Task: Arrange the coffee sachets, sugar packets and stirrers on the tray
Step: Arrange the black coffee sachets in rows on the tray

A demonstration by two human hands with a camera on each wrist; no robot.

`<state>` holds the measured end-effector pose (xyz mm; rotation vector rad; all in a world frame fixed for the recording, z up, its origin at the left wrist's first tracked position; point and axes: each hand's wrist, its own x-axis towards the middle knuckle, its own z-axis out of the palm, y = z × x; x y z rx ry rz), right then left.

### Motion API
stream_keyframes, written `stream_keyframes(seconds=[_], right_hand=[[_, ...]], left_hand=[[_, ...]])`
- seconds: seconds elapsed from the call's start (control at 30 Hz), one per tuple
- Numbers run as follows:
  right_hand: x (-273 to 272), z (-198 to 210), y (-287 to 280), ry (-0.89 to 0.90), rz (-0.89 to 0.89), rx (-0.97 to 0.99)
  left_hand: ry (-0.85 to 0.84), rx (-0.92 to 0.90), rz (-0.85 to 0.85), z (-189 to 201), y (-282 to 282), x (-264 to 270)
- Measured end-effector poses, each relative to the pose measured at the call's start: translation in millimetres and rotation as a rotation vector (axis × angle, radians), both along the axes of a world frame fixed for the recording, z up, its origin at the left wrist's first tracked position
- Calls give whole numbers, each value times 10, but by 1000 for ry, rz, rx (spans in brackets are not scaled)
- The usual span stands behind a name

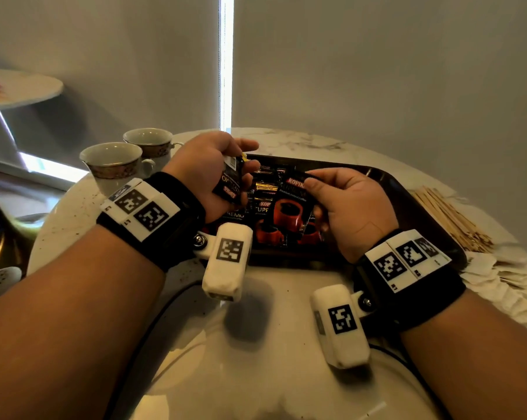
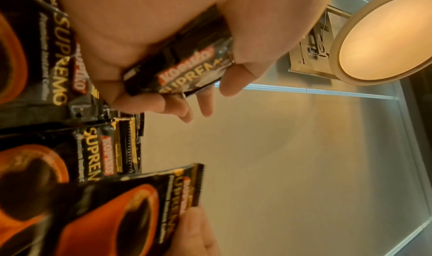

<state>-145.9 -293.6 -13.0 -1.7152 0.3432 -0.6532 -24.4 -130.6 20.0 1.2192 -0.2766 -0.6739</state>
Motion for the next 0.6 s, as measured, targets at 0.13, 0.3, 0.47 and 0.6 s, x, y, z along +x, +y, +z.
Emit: stream_keyframes(seconds=[0.13, 0.3, 0.47, 0.6], right_hand=[[35, 5, -12, 97, 21, -18], [92, 22, 3, 167, 78, -2], [135, 3, 32, 191, 80, 6], [167, 13, 63, 218, 86, -1]], left_hand=[[-27, 51, -15, 14, 13, -13], [-9, 112, -92, 32, 5, -41], [-11, 153, -97, 25, -6, -37], [27, 125, -103, 43, -9, -59]])
